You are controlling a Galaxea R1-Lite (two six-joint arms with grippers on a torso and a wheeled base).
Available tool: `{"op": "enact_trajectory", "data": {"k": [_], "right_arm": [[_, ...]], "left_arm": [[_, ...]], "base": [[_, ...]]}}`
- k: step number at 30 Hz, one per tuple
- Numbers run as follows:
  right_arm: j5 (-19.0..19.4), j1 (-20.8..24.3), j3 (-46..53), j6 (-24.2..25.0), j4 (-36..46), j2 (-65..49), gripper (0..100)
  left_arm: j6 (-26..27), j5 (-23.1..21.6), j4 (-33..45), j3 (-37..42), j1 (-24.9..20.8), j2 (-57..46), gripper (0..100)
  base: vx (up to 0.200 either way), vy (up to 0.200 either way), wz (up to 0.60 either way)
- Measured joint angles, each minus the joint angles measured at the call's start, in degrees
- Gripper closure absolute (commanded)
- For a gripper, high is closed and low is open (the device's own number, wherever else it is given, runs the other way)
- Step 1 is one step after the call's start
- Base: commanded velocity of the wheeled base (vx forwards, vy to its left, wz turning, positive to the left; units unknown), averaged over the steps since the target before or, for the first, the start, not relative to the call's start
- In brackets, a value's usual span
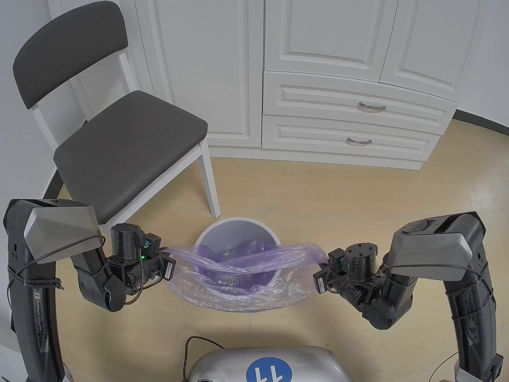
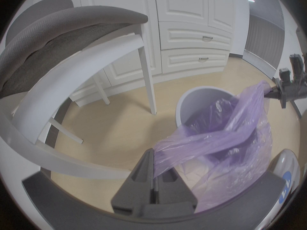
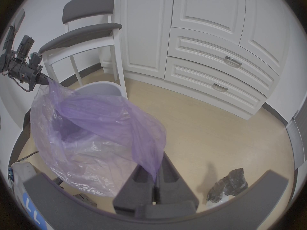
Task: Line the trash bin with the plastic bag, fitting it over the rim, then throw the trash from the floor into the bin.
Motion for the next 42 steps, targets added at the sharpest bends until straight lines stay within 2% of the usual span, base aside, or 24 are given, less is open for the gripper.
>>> {"op": "enact_trajectory", "data": {"k": [4,7,8,16,22,24,27,33,38,42], "right_arm": [[0.02,-0.11,-0.56,-0.15,-2.11,2.90,100],[0.00,0.00,-0.56,-0.15,-2.51,4.77,100],[0.00,0.04,-0.50,-0.15,-2.51,4.88,0],[-0.66,0.67,0.46,-0.20,-3.30,4.96,0],[0.39,0.50,4.07,-2.90,-9.22,3.10,0],[2.66,0.01,7.03,-5.21,-10.12,1.77,0],[8.08,-1.10,12.21,-7.31,-10.56,-1.57,0],[17.76,-3.11,19.37,-6.70,-10.79,-10.69,0],[20.25,-3.33,22.10,-5.06,-10.01,-17.91,0],[19.29,-1.65,21.16,-1.07,-2.16,-22.41,0]], "left_arm": [[-0.71,0.16,-5.03,-0.99,-0.13,1.38,100],[-0.71,-0.22,-5.80,-1.56,0.34,2.33,100],[-0.68,-0.22,-5.78,-1.56,0.39,2.38,100],[-0.68,-0.28,-6.02,-1.51,0.59,2.95,100],[-0.66,-0.30,-7.47,-1.29,0.59,3.04,100],[-0.66,-0.30,-7.78,-1.23,0.55,3.04,100],[-0.63,-0.33,-8.00,-1.07,0.48,3.01,100],[-0.66,-0.41,-8.33,-0.93,0.50,2.93,100],[-0.77,-1.26,-8.97,-0.43,0.56,2.71,100],[-0.84,-2.29,-9.69,0.39,0.55,2.29,100]], "base": [[0.000,0.000,0.00],[0.000,0.000,0.00],[0.000,0.000,0.00],[0.000,0.000,0.00],[0.000,0.000,0.00],[0.000,0.000,0.00],[0.000,0.000,0.00],[0.000,0.000,0.00],[0.000,0.000,0.00],[0.000,0.000,0.00]]}}
